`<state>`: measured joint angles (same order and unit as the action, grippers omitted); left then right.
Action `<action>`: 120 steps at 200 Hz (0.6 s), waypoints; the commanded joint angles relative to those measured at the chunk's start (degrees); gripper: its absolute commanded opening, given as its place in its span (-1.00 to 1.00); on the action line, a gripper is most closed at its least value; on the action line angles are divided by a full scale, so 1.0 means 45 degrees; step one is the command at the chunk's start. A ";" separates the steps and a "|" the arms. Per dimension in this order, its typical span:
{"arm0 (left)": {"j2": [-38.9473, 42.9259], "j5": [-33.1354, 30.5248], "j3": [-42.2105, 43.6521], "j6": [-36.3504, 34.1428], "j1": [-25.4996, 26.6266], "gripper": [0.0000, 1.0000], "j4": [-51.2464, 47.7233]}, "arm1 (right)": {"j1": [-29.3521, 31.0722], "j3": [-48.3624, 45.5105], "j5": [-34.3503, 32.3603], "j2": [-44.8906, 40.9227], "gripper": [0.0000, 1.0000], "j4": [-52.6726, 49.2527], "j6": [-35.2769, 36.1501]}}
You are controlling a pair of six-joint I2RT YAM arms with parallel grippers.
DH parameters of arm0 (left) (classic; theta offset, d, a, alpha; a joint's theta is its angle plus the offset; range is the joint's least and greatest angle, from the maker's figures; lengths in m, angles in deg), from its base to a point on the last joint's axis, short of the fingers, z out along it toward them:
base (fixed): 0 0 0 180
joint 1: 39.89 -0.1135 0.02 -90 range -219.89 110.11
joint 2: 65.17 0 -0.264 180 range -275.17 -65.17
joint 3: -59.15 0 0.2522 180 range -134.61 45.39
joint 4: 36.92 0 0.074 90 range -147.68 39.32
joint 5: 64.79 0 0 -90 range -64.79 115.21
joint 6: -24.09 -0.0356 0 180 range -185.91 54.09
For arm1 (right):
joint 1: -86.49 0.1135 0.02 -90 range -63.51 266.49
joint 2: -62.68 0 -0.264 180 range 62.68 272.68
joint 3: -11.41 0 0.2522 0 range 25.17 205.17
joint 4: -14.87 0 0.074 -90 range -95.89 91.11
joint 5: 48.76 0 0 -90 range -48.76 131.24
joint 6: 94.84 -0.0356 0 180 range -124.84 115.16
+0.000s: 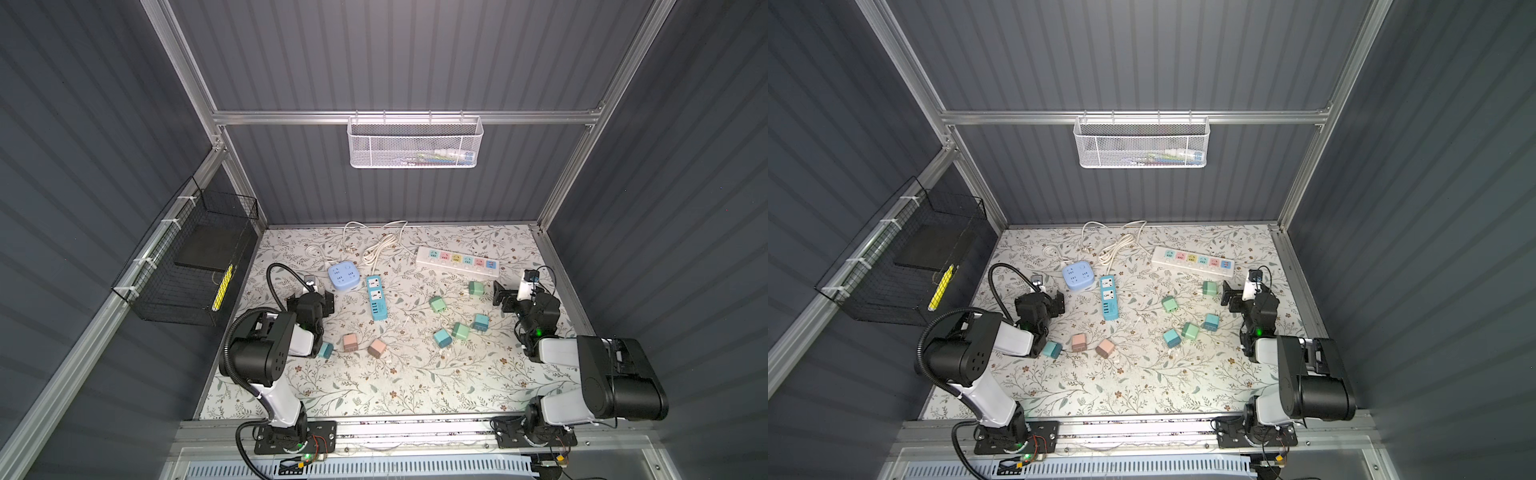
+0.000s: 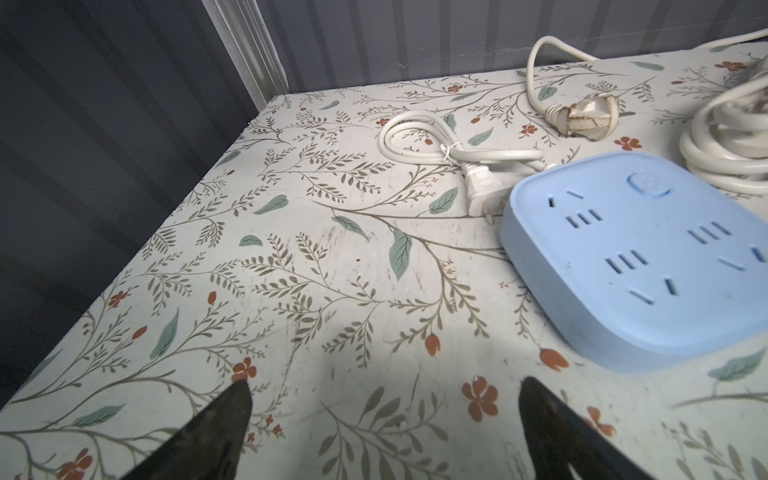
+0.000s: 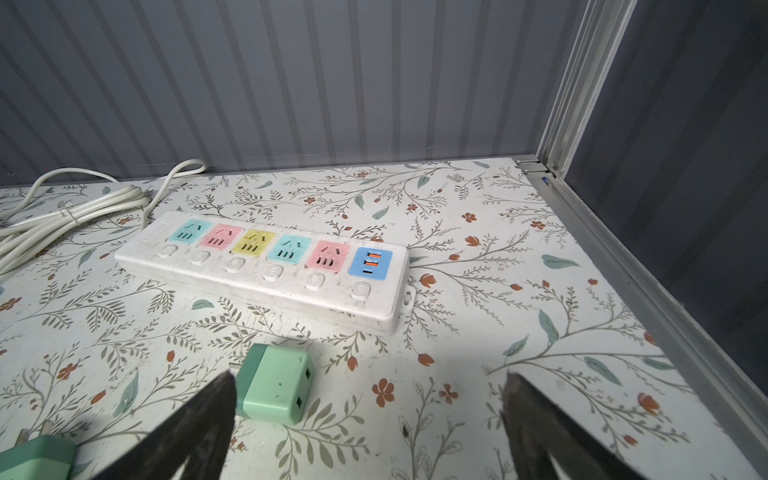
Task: Insert the plug
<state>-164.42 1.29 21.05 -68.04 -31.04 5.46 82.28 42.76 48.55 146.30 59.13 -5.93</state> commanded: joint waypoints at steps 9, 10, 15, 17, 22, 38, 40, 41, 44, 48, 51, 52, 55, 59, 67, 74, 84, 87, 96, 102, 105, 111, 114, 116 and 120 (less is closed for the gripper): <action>0.0121 0.0086 -0.0187 0.0161 -0.0070 1.00 0.0164 | -0.0040 0.0053 0.0036 -0.0048 0.98 -0.0178 -0.0053; 0.0130 0.0094 -0.0182 0.0161 -0.0070 1.00 0.0172 | -0.0040 0.0053 0.0036 -0.0048 0.98 -0.0178 -0.0053; 0.0121 0.0100 -0.0173 0.0161 -0.0070 1.00 0.0178 | -0.0034 0.0055 0.0035 -0.0044 0.98 -0.0178 -0.0053; 0.0120 0.0086 -0.0176 0.0151 -0.0070 1.00 0.0180 | -0.0040 0.0052 0.0035 -0.0040 0.98 -0.0178 -0.0057; 0.0126 0.0103 -0.0159 0.0160 -0.0060 1.00 0.0178 | -0.0038 0.0053 0.0035 -0.0033 0.98 -0.0178 -0.0053; 0.0120 0.0092 -0.0158 0.0161 -0.0070 1.00 0.0177 | -0.0027 0.0066 0.0040 -0.0040 0.98 -0.0193 -0.0053; 0.0130 0.0084 -0.0158 0.0161 -0.0070 1.00 0.0175 | -0.0033 0.0064 0.0037 -0.0034 0.98 -0.0206 -0.0062; 0.0125 0.0093 -0.0168 0.0161 -0.0070 1.00 0.0178 | -0.0028 0.0071 0.0036 -0.0030 0.98 -0.0212 -0.0067; 0.0128 0.0098 -0.0176 0.0151 -0.0075 1.00 0.0171 | -0.0040 0.0088 0.0036 -0.0027 0.98 -0.0214 -0.0057; 0.0139 0.0103 -0.0159 0.0160 -0.0070 1.00 0.0177 | -0.0039 0.0093 0.0011 -0.0026 0.98 -0.0234 -0.0071; 0.0122 0.0111 -0.0158 0.0161 -0.0070 1.00 0.0180 | -0.0041 0.0116 -0.0085 -0.0036 0.98 -0.0256 -0.0101; 0.0131 0.0116 -0.0158 0.0171 -0.0070 1.00 0.0171 | -0.0041 0.0125 -0.0122 -0.0021 0.98 -0.0256 -0.0106; 0.0136 0.0120 -0.0175 0.0165 -0.0070 1.00 0.0153 | -0.0042 0.0156 -0.0224 -0.0008 0.98 -0.0339 -0.0152; 0.0130 0.0112 -0.0185 0.0160 -0.0070 1.00 0.0152 | -0.0042 0.0226 -0.0363 -0.0012 0.98 -0.0467 -0.0219; 0.0144 0.0116 -0.0173 0.0161 -0.0071 1.00 0.0147 | -0.0032 0.0272 -0.0650 -0.0026 0.98 -0.0613 -0.0312; 0.0140 0.0106 -0.0153 0.0156 -0.0070 1.00 0.0169 | -0.0041 0.0355 -0.0718 0.0011 0.98 -0.0672 -0.0335; 0.0251 -0.0354 -0.0031 0.0145 -0.0060 1.00 0.0537 | -0.0046 0.0324 -0.0876 -0.0043 0.98 -0.0647 -0.0360; 0.0376 -0.0498 0.0009 0.0157 -0.0049 1.00 0.0516 | -0.0032 0.0354 -0.1072 -0.0082 0.98 -0.0740 -0.0440; 0.1157 -0.0559 -0.0039 0.0229 -0.0015 1.00 -0.0328 | 0.0061 0.0485 -0.1516 -0.0369 0.98 -0.1167 -0.0463; 0.1803 -0.0601 -0.0203 0.0194 0.0031 1.00 -0.1128 | 0.0221 0.0694 -0.1815 -0.0766 0.98 -0.1785 -0.0354; 0.2157 -0.0602 -0.0325 0.0150 0.0060 1.00 -0.1589 | 0.0299 0.0926 -0.1998 -0.0983 0.98 -0.2462 -0.0337; 0.2926 -0.0656 -0.0566 0.0197 0.0114 1.00 -0.2582 | 0.0454 0.1609 -0.2376 -0.1435 0.98 -0.4094 -0.0299; 0.3305 -0.0714 -0.0670 0.0295 0.0124 1.00 -0.2921 | 0.0550 0.2053 -0.2561 -0.1611 0.98 -0.4974 -0.0262; 0.3553 -0.0747 -0.0735 0.0419 0.0125 1.00 -0.3139 | 0.0609 0.2363 -0.2708 -0.1726 0.98 -0.5518 -0.0212; 0.4087 -0.0815 -0.0872 0.0712 0.0126 1.00 -0.3545 | 0.0769 0.2977 -0.2961 -0.1933 0.98 -0.6503 -0.0095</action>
<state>-157.95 0.15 20.90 -67.86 -30.87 -0.62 83.18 45.40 42.60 143.68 49.34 -7.06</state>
